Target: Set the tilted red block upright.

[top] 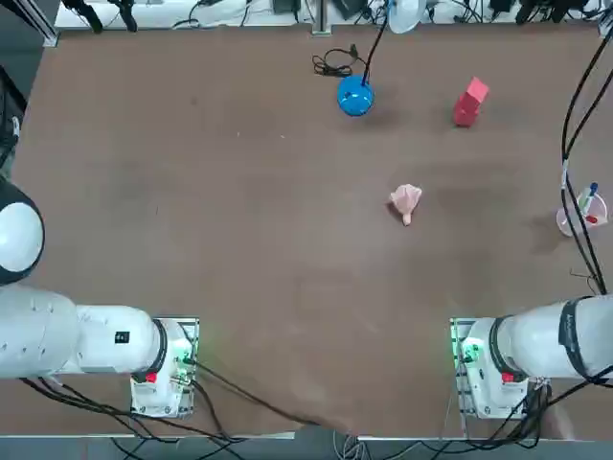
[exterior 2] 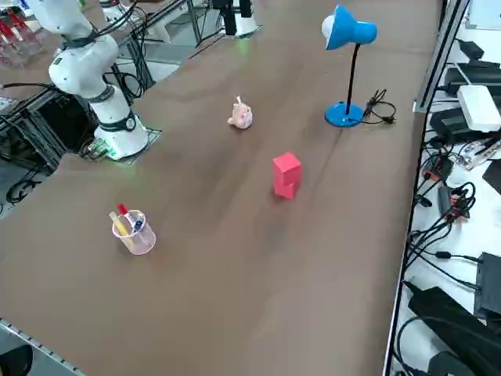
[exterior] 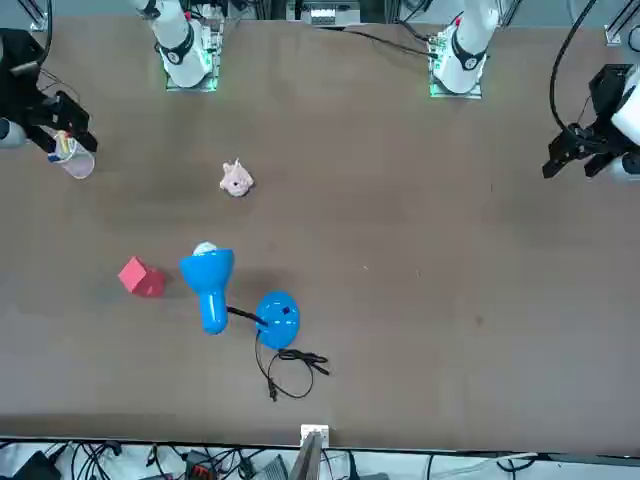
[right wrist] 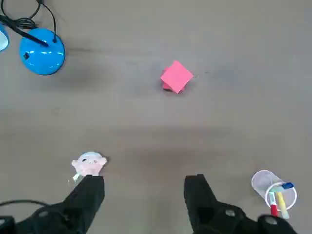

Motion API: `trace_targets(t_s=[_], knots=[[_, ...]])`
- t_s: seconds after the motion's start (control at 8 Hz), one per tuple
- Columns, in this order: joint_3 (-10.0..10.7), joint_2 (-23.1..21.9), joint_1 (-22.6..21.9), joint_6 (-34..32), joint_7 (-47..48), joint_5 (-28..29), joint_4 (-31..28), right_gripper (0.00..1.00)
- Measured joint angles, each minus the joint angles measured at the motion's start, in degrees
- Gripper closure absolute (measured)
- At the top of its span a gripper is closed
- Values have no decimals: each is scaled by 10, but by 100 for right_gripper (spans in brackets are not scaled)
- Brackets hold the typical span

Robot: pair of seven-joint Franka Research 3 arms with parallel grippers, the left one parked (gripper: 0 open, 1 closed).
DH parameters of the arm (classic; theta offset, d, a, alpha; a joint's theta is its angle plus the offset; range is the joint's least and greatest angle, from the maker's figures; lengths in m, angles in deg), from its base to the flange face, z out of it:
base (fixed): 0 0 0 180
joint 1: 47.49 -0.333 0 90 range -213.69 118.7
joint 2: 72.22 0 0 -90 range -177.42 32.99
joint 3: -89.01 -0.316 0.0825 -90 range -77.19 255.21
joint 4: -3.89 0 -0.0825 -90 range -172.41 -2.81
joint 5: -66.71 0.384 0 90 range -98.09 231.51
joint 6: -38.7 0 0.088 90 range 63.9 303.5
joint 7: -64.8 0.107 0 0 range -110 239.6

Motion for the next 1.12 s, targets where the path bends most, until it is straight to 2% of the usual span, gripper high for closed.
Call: trace_targets(t_s=[0.62,0.88,1.12], knots=[[0,7,1,1,0,-1,0,0],[0,36,2,40,-1,-15,-1,0],[0,83,2,96,-1,-16,-2,0]])
